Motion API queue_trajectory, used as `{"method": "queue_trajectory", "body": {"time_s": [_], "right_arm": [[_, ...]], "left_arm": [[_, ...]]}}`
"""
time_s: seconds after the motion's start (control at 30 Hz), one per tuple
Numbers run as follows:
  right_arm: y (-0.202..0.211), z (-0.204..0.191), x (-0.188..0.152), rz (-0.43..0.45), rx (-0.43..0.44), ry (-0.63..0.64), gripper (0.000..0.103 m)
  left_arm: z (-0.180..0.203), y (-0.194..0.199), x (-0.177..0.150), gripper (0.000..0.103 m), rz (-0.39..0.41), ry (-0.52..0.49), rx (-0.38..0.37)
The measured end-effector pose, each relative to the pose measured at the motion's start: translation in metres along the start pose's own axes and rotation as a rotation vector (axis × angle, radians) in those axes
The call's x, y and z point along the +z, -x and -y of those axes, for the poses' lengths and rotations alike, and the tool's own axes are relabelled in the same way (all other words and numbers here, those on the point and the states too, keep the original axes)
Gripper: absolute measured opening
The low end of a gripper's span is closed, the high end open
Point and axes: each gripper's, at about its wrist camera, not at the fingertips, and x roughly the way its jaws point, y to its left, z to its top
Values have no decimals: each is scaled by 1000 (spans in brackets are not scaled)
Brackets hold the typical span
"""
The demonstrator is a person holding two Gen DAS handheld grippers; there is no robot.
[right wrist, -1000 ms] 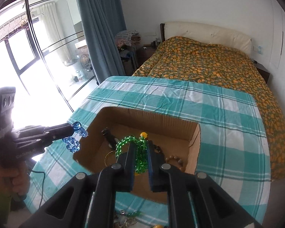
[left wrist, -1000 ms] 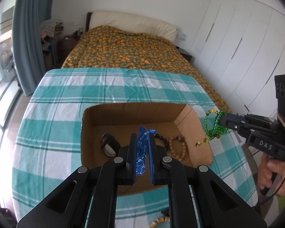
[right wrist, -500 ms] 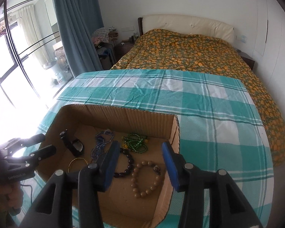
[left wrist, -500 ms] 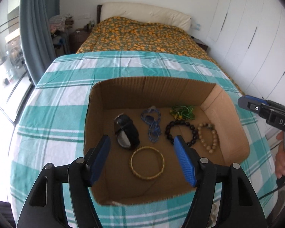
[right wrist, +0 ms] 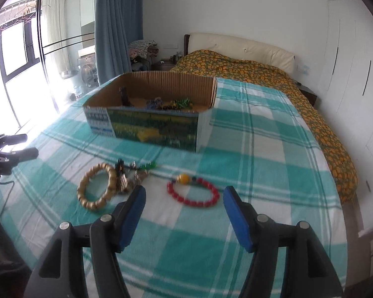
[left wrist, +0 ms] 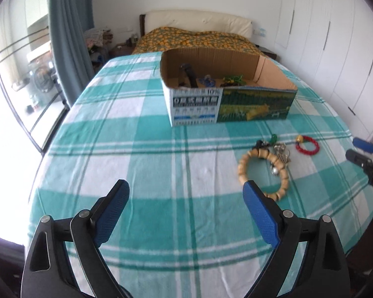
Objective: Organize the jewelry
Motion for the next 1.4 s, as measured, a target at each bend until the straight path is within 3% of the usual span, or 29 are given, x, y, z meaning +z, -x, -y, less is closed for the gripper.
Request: {"method": "queue_trajectory", "body": {"time_s": [0.13, 0.33, 0.63, 1.4], "right_arm": [[-2, -3, -43, -46, -18, -33, 66], [-8, -2, -67, -65, -39, -47, 66], [-23, 6, -73, -68, -53, -88, 66], [-28, 2, -73, -67, -82, -79, 68]], "left_arm": [[-2, -13, -35, 93, -34, 92, 21], [10, -32, -53, 93, -24, 55, 87], [18, -51, -50, 93, -56, -16, 113], [12, -56, -52, 103, -96, 23, 94]]}}
